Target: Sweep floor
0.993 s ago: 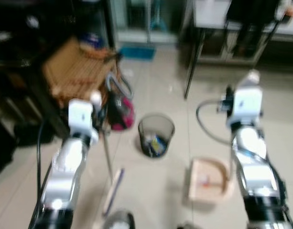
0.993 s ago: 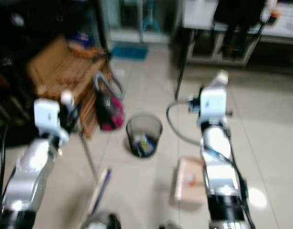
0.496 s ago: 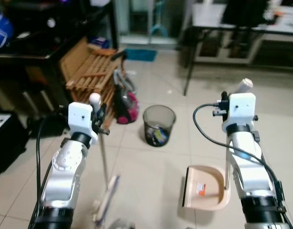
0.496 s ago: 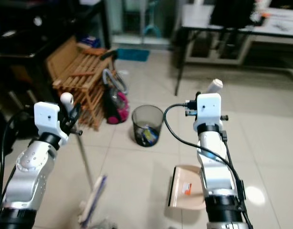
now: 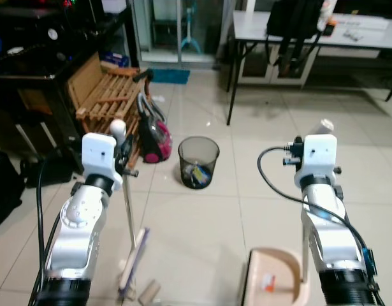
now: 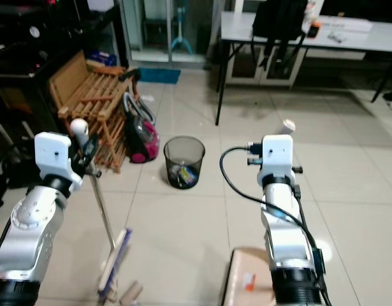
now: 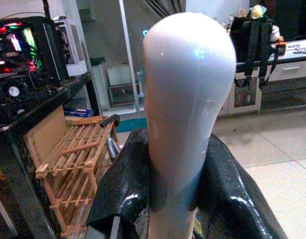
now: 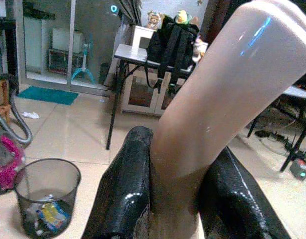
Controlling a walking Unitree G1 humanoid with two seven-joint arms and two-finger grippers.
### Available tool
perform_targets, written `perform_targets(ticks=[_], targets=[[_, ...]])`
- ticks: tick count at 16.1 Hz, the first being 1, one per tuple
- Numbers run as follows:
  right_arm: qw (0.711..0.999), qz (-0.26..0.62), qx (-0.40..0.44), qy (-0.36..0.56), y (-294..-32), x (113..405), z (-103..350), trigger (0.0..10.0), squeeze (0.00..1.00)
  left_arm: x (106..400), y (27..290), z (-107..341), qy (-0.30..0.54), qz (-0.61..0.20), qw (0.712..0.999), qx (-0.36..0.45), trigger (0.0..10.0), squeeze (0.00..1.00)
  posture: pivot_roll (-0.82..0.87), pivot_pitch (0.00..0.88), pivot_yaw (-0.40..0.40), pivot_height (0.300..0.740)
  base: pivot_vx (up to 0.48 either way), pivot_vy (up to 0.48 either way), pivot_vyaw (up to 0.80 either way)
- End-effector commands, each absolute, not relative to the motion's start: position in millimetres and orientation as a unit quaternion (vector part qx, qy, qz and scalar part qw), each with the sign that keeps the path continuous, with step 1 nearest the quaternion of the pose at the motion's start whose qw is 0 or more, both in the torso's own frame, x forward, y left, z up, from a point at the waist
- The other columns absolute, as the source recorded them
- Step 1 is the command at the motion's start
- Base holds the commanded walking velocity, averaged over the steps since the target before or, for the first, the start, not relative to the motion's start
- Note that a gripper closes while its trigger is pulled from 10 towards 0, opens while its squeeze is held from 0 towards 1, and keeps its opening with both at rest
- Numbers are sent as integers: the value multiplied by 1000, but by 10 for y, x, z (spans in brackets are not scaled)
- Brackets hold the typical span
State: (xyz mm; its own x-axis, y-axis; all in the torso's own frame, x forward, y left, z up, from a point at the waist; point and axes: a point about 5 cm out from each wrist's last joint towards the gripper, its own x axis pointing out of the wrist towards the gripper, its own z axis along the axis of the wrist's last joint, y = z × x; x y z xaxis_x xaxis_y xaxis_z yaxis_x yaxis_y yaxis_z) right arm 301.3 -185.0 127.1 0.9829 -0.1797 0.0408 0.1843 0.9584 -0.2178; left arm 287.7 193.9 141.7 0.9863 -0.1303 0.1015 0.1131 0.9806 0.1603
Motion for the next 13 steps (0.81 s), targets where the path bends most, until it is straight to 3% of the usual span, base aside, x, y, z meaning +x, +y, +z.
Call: perform_targets(ticks=[1, 13], targets=[[990, -97, -94, -31, -1872, 3045, 1387, 10000, 0, 2890, 1955, 1546, -79, -57, 991, 88, 10000, 0, -28, 0, 4, 740, 0, 277, 0], [991, -114, -58, -39, -1928, 3080, 1460, 10000, 0, 2987, 2028, 1661, -83, -42, 990, 103, 10000, 0, -23, 2, 0, 740, 0, 375, 0]])
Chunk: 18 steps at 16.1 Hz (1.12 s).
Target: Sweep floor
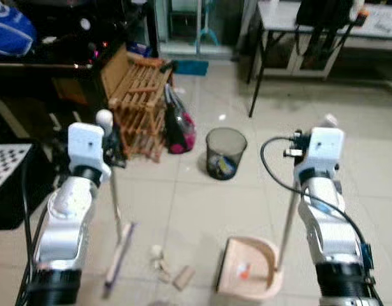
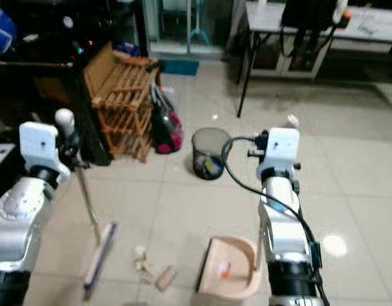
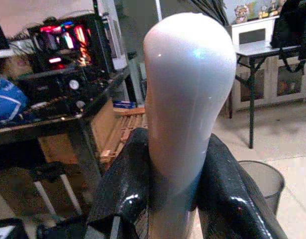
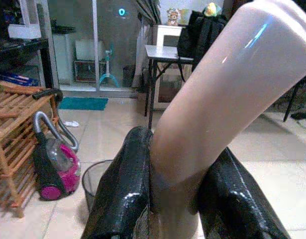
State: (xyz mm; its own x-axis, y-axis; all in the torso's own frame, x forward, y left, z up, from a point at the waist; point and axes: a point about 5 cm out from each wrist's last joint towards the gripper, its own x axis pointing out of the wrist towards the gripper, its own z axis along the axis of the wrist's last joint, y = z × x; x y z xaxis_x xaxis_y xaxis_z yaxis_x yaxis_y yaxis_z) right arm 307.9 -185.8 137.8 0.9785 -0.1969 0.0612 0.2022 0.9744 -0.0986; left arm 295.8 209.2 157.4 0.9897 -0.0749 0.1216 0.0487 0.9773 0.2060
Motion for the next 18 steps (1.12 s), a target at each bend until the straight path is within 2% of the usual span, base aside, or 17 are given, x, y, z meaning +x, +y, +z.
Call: perform_targets(ticks=[1, 18], targets=[[991, -115, -57, -40, -1931, 3085, 1464, 10000, 0, 2993, 2037, 1663, -83, -39, 990, 103, 10000, 0, -23, 2, 0, 740, 0, 382, 0], [989, -137, -24, -42, -1939, 3095, 1453, 10000, 0, 3049, 2095, 1658, -75, -25, 991, 106, 10000, 0, -14, 0, 15, 740, 0, 382, -791]])
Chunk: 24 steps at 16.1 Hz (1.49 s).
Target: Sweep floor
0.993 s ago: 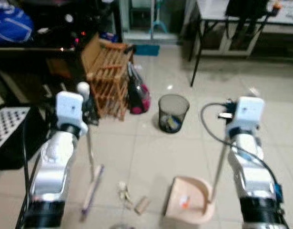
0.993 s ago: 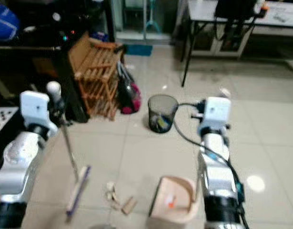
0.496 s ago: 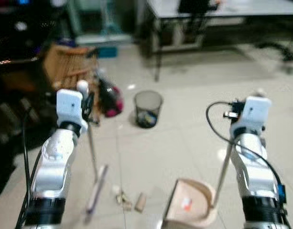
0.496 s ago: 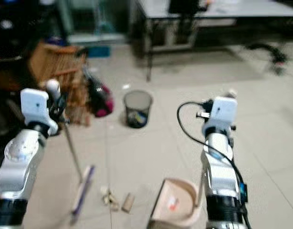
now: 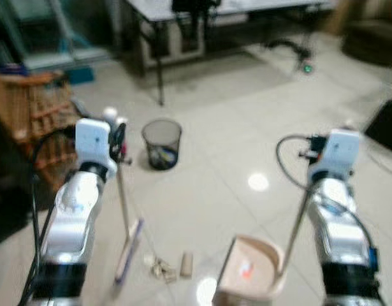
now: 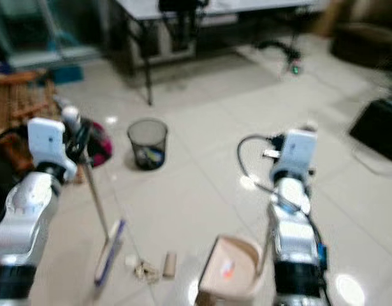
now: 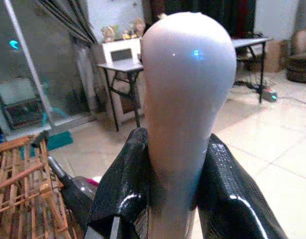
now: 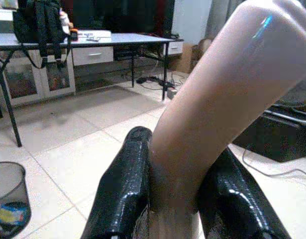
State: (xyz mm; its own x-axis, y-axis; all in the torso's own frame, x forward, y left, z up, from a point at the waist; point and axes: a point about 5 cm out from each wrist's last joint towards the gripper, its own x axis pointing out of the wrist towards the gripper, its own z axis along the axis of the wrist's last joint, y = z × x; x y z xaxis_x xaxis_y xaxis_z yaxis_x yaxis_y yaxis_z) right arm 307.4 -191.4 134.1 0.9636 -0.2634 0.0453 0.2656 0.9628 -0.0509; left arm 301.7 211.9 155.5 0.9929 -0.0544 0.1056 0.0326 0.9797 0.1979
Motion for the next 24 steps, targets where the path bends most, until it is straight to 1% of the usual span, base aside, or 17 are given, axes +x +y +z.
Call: perform_targets(ticks=[1, 9, 12, 19, 24], targets=[[989, -137, -23, -41, -1936, 3093, 1443, 10000, 0, 3050, 2101, 1655, -75, -24, 991, 107, 10000, 0, -13, 0, 15, 740, 0, 382, -800], [992, -119, -14, -42, -1858, 3101, 1429, 10000, 0, 3027, 2164, 1618, -68, -15, 991, 112, 10000, 0, -8, 0, 17, 740, 0, 381, -800], [993, -109, -21, -41, -1831, 3111, 1418, 10000, 0, 3024, 2182, 1610, -67, -12, 991, 112, 10000, 0, -6, 0, 15, 740, 0, 382, 0], [995, -94, -7, -36, -1775, 3117, 1386, 10000, 0, 3030, 2174, 1578, -66, -12, 992, 111, 10000, 0, -7, 0, 10, 740, 0, 382, 0], [995, -98, 2, -27, -1766, 3096, 1325, 10000, 0, 3034, 2106, 1529, -62, -19, 992, 106, 10000, 0, -13, 0, 9, 740, 0, 383, 0]])
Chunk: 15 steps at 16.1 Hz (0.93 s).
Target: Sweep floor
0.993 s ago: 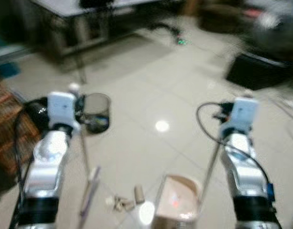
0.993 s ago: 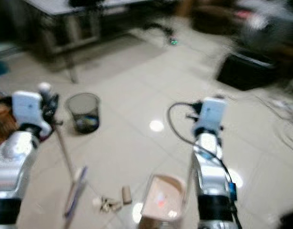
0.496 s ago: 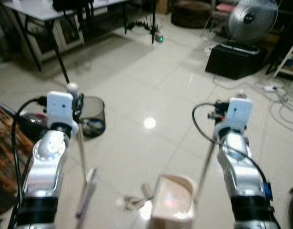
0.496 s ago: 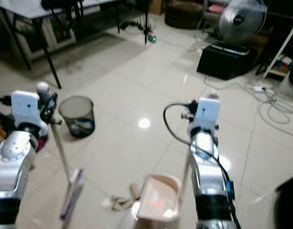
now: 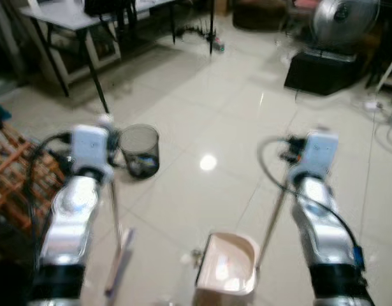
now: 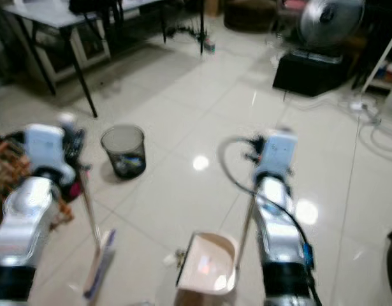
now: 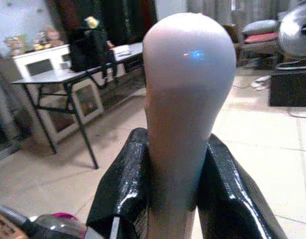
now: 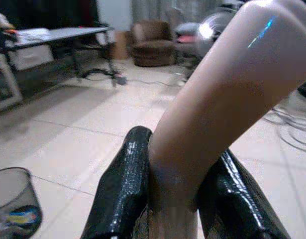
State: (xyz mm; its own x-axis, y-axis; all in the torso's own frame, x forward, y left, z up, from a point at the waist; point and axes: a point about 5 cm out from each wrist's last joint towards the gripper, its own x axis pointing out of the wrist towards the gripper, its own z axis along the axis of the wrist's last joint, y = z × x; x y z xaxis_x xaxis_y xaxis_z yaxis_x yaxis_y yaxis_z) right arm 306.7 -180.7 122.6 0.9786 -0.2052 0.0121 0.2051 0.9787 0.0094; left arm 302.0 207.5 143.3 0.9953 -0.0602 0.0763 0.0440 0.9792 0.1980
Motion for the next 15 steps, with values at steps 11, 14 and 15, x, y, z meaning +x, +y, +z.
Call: perform_targets(ticks=[11, 14, 15], targets=[[994, -103, 5, -26, -1798, 3087, 1312, 10000, 0, 3091, 1963, 1511, -66, -35, 993, 93, 10000, 0, -18, 0, 8, 740, 0, 384, -637], [994, -104, 1, -26, -1807, 3090, 1314, 10000, 0, 3084, 1905, 1528, -81, -39, 992, 89, 10000, 0, -21, 0, 8, 740, 0, 127, -533], [994, -105, -5, -27, -1809, 3096, 1320, 10000, 0, 3086, 1881, 1532, -84, -43, 991, 100, 10000, 0, -22, 0, 8, 740, 0, -326, 0]])
